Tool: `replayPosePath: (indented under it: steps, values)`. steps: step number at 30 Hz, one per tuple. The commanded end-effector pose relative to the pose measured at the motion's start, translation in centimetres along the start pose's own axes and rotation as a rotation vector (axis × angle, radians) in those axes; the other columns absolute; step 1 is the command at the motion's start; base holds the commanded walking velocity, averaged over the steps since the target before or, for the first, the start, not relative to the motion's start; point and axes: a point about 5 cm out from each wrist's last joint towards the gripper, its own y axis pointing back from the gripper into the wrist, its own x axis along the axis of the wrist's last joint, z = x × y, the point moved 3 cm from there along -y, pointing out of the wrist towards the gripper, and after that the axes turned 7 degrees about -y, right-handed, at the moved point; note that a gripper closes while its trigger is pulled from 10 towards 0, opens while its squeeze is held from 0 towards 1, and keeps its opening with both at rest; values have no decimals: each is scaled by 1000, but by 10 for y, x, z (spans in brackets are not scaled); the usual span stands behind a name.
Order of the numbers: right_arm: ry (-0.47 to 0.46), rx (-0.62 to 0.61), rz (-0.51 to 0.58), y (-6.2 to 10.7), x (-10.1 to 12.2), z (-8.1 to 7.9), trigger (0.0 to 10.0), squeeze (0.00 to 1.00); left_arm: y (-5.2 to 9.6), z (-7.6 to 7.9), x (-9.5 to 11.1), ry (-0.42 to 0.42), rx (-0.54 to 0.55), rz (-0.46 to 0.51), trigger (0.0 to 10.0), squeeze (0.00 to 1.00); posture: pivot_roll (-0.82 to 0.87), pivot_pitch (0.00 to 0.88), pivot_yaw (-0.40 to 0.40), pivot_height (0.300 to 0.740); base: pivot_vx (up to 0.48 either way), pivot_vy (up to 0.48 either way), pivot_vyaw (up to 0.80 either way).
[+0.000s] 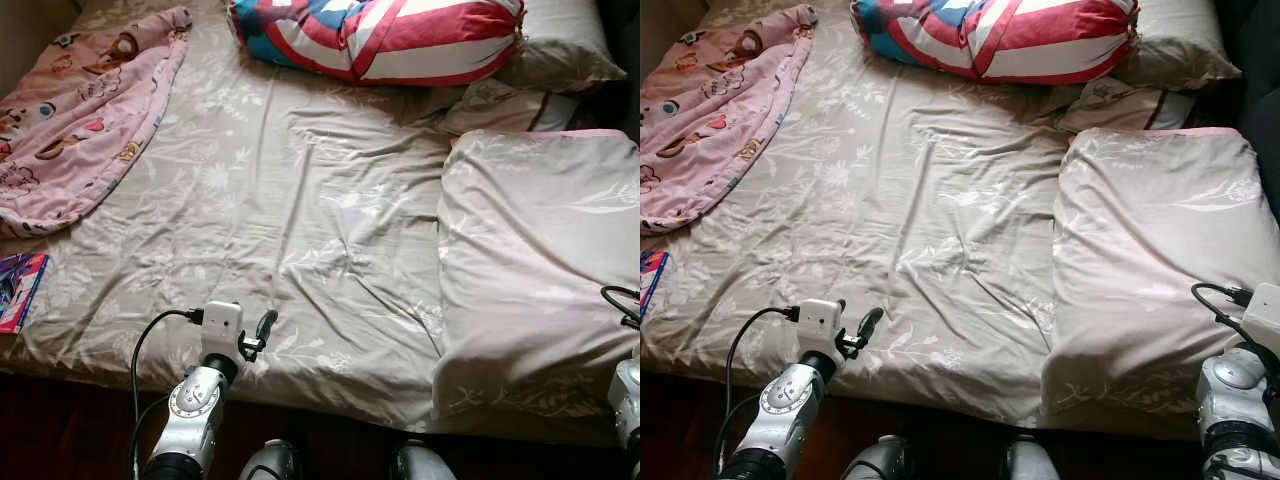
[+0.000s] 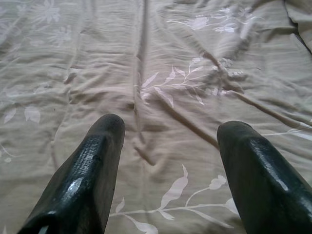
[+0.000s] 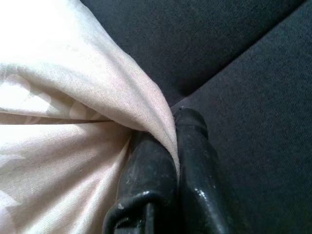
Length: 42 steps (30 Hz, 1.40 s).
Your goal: Clean up the room
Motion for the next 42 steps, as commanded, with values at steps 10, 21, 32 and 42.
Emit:
replayPosePath:
  steps: [10, 21, 32, 42]
  values:
    - [-109, 71, 83, 5, 17, -15, 10000, 1000, 9, -7, -15, 16, 22, -42, 10000, 0, 3, 268, 37, 740, 0, 0, 0]
    - [-152, 716, -105, 79, -25, -120, 10000, 0, 11, -6, -32, 68, 25, -130, 10000, 0, -9, 260, 32, 740, 0, 0, 0]
    - [-29, 923, -383, 151, -108, -135, 10000, 0, 28, -12, -70, 130, 54, -347, 10000, 0, 0, 241, 35, 740, 0, 0, 0]
    - [174, 996, -571, 189, -167, -108, 10000, 0, 92, -22, -135, 121, 146, -702, 10000, 0, -5, 212, 9, 740, 0, 0, 0]
